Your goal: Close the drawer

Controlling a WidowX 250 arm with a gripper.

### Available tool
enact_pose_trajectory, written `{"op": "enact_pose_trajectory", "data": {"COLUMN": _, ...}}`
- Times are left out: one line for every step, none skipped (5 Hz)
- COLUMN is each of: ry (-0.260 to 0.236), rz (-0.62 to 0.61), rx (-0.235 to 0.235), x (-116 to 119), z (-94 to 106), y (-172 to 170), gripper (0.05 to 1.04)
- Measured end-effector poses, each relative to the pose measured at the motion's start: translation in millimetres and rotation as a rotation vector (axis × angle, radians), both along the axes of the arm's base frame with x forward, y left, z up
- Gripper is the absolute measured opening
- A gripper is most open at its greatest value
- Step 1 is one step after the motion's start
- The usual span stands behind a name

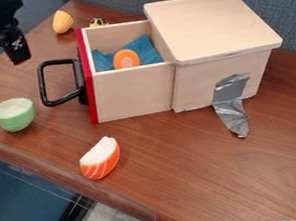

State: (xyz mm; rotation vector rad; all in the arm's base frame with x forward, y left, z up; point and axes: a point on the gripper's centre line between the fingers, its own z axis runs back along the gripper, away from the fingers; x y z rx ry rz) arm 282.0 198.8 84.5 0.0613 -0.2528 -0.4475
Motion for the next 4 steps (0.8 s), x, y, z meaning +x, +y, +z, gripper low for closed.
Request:
{"op": "enact_pose_trajectory", "data": {"ry": 0.004, "rz": -0.023, "rx": 0.030, "x": -2, "z": -3.3, "y": 7, "gripper": 1.001}}
{"op": "enact_pose_trajectory", "data": {"ry": -0.001, "rz": -0.026, "rx": 0.062, "x": -1, "z": -7.2, "y": 14, "gripper": 1.001}}
{"op": "enact_pose_trajectory", "data": {"ry": 0.027, "rz": -0.034, "rx": 0.073, "x": -4, "z": -21.1, "y": 16, "gripper": 1.001}}
{"op": "enact_pose_trajectory", "data": {"ry": 0.039, "rz": -0.022, "rx": 0.096, "x": -5, "z": -29.3, "y": 21, "gripper": 1.001}}
